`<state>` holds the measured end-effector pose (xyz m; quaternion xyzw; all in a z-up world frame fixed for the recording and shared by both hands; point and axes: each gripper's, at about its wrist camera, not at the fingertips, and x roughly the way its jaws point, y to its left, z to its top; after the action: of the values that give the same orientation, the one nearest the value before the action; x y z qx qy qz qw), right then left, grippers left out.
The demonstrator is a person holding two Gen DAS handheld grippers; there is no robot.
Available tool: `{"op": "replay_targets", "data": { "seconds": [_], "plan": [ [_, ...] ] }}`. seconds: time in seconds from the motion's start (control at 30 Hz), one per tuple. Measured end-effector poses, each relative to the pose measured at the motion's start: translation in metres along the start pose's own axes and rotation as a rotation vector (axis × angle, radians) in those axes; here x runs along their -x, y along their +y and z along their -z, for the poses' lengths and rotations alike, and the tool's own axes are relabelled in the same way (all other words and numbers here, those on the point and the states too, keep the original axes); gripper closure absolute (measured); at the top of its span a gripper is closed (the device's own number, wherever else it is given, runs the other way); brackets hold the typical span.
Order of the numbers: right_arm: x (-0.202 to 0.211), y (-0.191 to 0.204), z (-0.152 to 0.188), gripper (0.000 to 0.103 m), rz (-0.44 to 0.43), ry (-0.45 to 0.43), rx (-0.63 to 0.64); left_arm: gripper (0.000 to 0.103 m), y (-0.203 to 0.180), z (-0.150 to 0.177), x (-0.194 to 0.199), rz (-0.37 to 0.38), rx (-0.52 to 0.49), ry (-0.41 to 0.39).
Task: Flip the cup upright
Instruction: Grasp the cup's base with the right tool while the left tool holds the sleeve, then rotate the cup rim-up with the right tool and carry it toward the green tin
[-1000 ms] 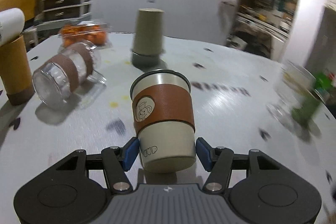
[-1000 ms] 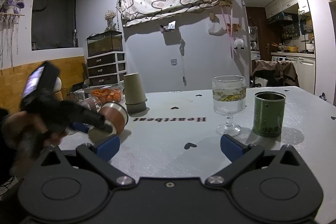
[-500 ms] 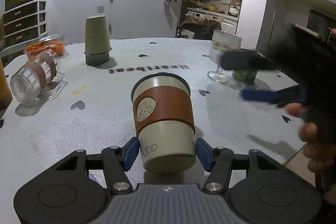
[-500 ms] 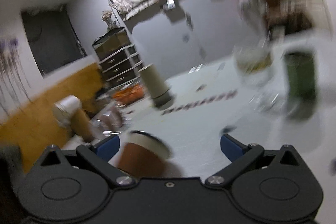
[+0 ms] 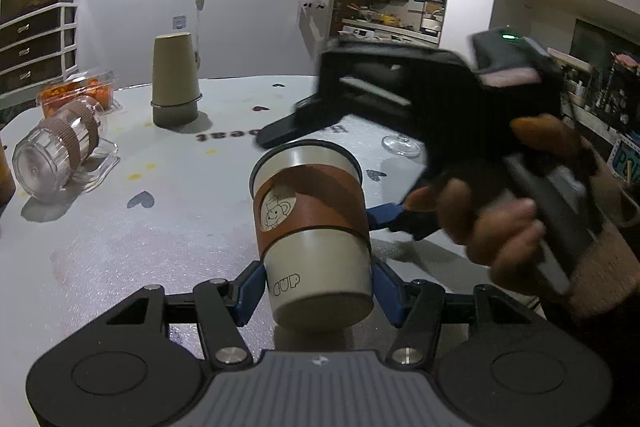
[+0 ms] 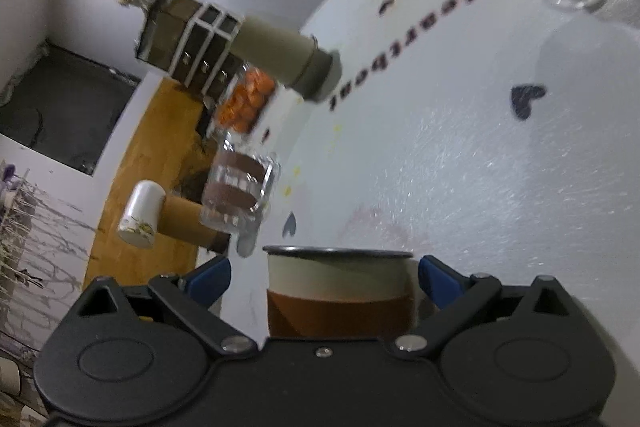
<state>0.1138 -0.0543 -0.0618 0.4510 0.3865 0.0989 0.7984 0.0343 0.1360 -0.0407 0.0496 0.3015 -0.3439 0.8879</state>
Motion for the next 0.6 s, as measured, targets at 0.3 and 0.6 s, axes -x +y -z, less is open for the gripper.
{"op": "replay_targets", "data": {
  "seconds": [0.3, 0.6],
  "plan": [
    [0.008, -0.004, -0.003, 0.023, 0.033, 0.025, -0.022, 0.043, -0.002, 0.002, 0.001, 0.030, -0.019, -0.013],
    [0.056, 0.033, 0.015, 0.024, 0.149, -0.144, 0.305, 0.044, -0.019, 0.000, -0.013, 0.108, -0.071, -0.057]
  ]
}}
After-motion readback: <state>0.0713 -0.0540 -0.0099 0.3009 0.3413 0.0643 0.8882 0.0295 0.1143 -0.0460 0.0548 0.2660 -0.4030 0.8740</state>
